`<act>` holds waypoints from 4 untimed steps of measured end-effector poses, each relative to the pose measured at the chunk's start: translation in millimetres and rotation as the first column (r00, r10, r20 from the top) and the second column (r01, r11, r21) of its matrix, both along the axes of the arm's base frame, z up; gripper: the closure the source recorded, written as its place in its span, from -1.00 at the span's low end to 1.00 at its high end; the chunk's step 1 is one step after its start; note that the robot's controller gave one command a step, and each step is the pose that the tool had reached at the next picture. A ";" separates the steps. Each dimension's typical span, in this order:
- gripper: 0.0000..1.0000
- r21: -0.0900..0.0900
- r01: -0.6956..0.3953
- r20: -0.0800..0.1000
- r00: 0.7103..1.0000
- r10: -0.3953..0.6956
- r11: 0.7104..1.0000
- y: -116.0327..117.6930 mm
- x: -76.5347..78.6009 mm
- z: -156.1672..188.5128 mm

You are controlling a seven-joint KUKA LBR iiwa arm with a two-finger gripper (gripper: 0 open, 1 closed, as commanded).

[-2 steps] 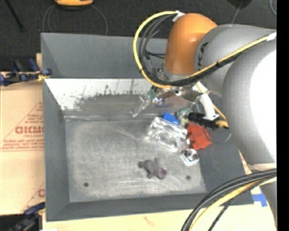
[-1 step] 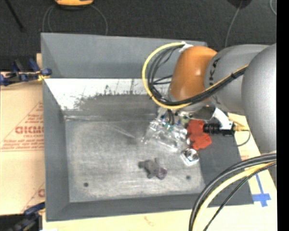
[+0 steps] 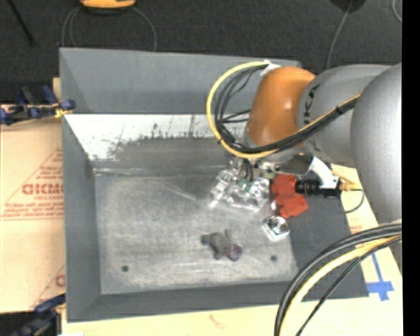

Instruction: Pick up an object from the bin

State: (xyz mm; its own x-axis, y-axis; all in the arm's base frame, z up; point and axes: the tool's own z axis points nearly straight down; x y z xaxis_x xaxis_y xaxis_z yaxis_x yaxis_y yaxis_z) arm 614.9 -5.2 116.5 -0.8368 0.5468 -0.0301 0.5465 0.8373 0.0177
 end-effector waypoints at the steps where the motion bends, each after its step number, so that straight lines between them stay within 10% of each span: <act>1: 1.00 0.007 0.052 -0.028 0.998 -0.052 0.999 105.5 -35.1 60.0; 2: 1.00 -0.005 -0.280 -0.026 0.960 0.280 0.960 -17.4 -41.6 176.6; 4: 1.00 0.004 -0.628 -0.038 0.778 0.627 0.778 5.2 -70.7 56.6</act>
Offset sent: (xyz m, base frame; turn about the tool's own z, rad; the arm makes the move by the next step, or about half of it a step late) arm -0.0361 0.1003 0.0562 0.0614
